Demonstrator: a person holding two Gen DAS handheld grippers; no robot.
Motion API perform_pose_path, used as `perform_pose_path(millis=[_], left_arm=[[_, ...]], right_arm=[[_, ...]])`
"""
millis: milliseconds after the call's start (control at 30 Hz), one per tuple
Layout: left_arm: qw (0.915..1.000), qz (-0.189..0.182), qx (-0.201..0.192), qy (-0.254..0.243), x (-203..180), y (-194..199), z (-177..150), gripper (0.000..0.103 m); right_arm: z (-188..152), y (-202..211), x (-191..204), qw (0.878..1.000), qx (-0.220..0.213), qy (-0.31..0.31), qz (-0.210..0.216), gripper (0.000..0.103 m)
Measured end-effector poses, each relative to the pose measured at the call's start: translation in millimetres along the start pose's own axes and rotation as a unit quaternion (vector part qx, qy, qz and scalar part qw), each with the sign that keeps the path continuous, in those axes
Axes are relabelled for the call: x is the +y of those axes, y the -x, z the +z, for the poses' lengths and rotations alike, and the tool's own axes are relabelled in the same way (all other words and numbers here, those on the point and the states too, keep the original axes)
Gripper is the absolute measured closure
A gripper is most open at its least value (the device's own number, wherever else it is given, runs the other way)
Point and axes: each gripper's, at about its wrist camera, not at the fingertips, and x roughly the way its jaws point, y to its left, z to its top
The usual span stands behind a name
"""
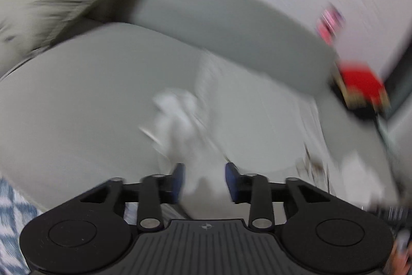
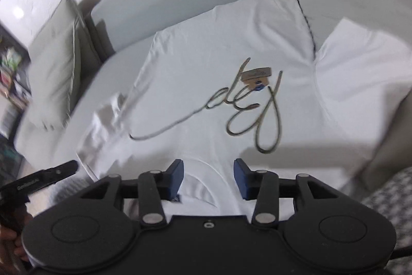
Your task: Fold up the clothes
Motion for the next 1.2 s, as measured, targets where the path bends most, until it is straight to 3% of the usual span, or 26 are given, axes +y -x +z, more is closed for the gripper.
perform_pose_path(millis=[67,167,333,500,700,800,833,900,1067,1200], left_arm=[[0.9983,0.007,-0.011,0.057,26,-6,15,0.074],[0.9905,0.005,0.014,0.137,57,-31,31,0.077],[0.9755,-0.015,0.086,0.202,79,-82,41,0.076],[0.9634,-0.019,0.095,0.250,89,-97,42,0.071],[0.9601,-0.021,0.137,0.243,79,-117,50,0.071],[0.9567,-0.012,0.154,0.246,75,-125,52,0.086],[0.9560,-0.008,0.158,0.247,74,-127,52,0.095],[0.9578,0.004,0.151,0.244,72,-124,52,0.099],[0.9802,0.079,0.066,0.169,56,-85,63,0.103],[0.9848,0.145,-0.008,0.095,52,-53,80,0.103]], right_arm=[[4,-11,-4,0.999,0.005,-0.032,0.012,0.061],[7,-28,-9,0.997,0.016,-0.075,0.020,0.064],[5,-37,-11,0.995,0.022,-0.093,0.013,0.067],[3,-37,-17,0.994,0.022,-0.103,0.006,0.067],[2,-38,-21,0.993,0.020,-0.114,0.005,0.067],[2,-38,-20,0.994,0.019,-0.108,0.002,0.067],[1,-38,-20,0.994,0.018,-0.107,0.001,0.067],[2,-37,-21,0.994,0.018,-0.107,0.002,0.067],[3,-35,-23,0.994,0.020,-0.110,0.002,0.067],[4,-35,-25,0.994,0.020,-0.110,0.001,0.067]])
